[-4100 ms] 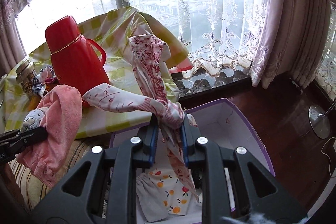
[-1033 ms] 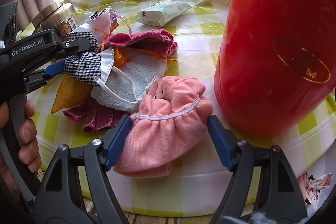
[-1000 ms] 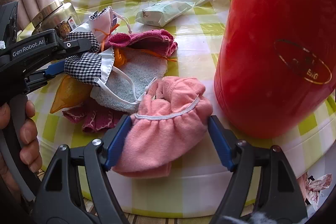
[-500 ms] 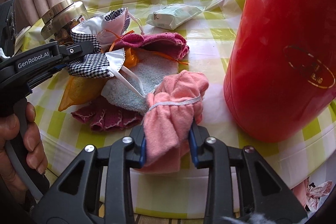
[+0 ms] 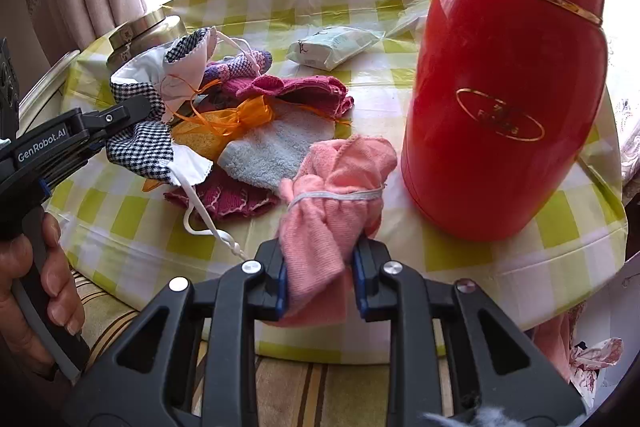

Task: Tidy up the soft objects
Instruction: 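Hold the houndstooth cloth in the left tool and the pink cloth in the right tool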

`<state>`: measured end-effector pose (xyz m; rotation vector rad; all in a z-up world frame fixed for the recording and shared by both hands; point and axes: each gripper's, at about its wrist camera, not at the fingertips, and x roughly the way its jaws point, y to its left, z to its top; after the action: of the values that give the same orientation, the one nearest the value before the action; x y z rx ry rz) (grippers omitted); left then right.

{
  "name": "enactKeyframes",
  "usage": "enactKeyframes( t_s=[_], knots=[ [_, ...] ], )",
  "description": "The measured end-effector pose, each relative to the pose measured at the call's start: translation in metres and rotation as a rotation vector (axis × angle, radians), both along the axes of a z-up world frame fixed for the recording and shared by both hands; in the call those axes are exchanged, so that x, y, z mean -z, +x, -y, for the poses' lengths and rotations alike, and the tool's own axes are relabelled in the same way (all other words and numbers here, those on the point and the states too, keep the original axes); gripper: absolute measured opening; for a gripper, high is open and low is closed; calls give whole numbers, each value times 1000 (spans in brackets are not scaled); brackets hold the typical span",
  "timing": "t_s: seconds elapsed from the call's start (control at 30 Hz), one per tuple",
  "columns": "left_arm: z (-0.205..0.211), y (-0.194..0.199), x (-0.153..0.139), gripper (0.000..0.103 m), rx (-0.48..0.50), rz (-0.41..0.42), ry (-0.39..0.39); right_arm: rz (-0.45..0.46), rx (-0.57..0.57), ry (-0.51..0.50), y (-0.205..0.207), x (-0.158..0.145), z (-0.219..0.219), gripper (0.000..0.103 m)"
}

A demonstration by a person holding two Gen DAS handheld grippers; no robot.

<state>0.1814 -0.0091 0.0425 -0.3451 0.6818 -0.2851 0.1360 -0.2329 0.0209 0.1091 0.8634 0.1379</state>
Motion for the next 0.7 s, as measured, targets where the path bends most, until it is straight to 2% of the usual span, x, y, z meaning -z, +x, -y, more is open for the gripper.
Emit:
enactKeyframes(
  t_s=[0.27,0.7],
  knots=[
    [7,-35,-4,25,25,-6,-35,12,7,6,-27,-12,10,28],
    [39,-86,-18,25,131,25,-65,27,26,31,-67,-25,35,28]
  ],
)
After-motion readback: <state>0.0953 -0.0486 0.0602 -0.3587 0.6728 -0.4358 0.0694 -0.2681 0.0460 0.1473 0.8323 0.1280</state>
